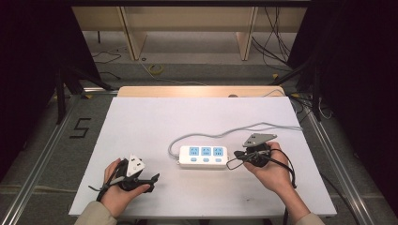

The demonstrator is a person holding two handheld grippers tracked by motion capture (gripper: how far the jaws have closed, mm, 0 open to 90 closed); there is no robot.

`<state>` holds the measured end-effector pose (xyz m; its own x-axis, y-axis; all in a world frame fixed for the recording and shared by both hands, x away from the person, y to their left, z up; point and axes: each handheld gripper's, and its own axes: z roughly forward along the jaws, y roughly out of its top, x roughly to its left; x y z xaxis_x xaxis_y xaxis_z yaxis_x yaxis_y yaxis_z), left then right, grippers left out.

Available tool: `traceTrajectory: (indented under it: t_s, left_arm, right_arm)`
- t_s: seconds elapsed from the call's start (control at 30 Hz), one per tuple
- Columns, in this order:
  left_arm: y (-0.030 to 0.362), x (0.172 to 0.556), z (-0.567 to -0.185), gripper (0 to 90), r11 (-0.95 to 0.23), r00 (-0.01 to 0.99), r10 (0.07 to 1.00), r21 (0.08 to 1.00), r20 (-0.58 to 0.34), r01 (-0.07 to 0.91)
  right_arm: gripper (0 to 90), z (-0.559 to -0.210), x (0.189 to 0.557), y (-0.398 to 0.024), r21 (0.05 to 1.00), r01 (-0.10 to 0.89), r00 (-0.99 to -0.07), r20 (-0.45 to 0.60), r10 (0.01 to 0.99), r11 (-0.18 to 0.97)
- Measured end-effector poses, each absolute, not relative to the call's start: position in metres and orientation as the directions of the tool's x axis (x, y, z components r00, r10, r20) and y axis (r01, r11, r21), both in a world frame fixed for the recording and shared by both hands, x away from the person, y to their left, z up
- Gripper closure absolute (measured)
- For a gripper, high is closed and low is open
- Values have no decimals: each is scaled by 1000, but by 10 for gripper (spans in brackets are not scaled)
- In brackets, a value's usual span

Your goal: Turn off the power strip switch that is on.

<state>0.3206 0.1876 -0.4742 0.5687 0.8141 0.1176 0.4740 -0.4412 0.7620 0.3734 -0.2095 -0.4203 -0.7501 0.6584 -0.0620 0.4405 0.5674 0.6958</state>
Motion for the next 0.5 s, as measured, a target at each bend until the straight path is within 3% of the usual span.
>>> traceTrajectory:
  t_s: [0.5]
  left_arm:
    - [187,320,-474,170,-445,568,813,762,124,470]
  right_arm:
    - [900,-419,377,-196,677,436,-766,-68,639,593]
